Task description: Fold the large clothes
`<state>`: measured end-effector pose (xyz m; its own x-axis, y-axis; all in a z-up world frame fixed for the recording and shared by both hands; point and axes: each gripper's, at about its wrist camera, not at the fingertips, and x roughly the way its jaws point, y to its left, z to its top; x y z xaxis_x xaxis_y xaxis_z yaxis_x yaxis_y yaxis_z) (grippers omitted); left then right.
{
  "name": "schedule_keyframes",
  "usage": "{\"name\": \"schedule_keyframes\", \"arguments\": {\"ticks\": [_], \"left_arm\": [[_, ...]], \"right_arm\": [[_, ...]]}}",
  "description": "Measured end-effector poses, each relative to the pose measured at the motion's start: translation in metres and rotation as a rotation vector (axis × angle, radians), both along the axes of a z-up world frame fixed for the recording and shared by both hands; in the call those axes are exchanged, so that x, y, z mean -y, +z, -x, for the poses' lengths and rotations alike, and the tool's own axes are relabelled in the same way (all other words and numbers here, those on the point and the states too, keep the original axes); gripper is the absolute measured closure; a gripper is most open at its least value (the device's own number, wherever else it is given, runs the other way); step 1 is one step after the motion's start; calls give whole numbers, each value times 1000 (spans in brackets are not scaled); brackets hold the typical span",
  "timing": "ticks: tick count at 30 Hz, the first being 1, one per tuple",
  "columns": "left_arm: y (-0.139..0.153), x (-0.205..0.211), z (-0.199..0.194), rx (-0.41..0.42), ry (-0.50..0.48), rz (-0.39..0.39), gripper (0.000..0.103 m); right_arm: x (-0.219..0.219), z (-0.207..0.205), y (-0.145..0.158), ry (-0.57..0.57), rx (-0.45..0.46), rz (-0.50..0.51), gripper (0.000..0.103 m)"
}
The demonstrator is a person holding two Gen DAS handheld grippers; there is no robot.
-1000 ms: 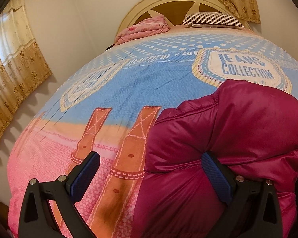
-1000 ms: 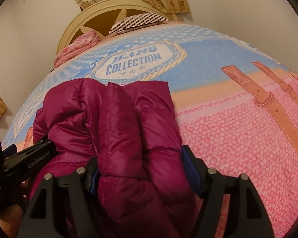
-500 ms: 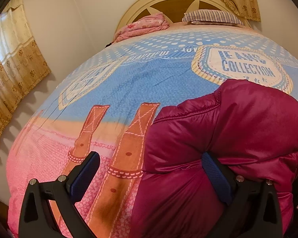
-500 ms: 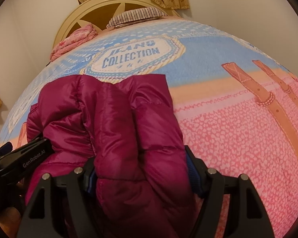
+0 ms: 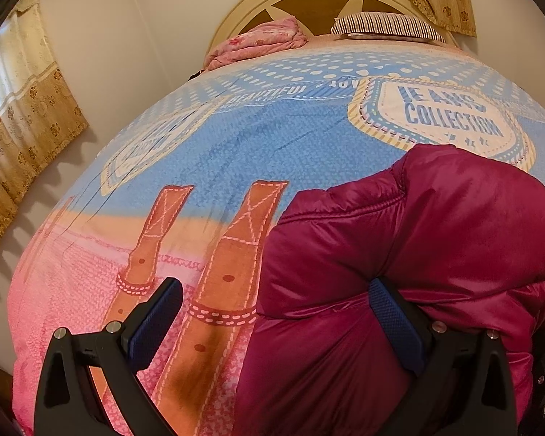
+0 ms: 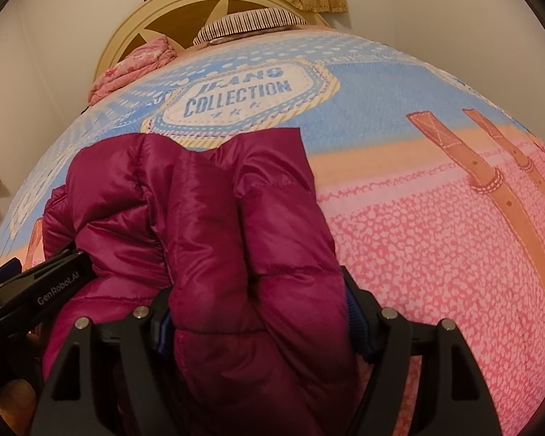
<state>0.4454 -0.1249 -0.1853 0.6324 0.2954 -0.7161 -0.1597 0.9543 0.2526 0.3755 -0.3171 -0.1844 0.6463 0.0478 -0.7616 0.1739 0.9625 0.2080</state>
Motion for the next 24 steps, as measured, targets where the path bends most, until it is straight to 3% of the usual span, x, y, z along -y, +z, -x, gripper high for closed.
{"name": "schedule_keyframes", "arguments": {"ticks": [5,8,13,16,19,21,24], "left_arm": [[1,0,0,1,-1,-3,1],[15,-7,4,-7,-9,40,1],[64,-33,14,103,16,203,1],[69,-34,0,93,22,239,1],[45,-22,-19,28,23,167,1],[26,-19,-27,-13,29,134,1],[16,-24,-27,-2,46,183,1]], "right_arm": [[0,0,1,2,1,2,29],[4,5,12,-4,9,12,26],[-1,31,78,-50,221,109,19],[-22,21,97,19,253,113,21],[-34,-6,78,68,187,71,46],[-32,-19,61,78,157,57,46],[-17,-28,35,54,93,24,45]]}}
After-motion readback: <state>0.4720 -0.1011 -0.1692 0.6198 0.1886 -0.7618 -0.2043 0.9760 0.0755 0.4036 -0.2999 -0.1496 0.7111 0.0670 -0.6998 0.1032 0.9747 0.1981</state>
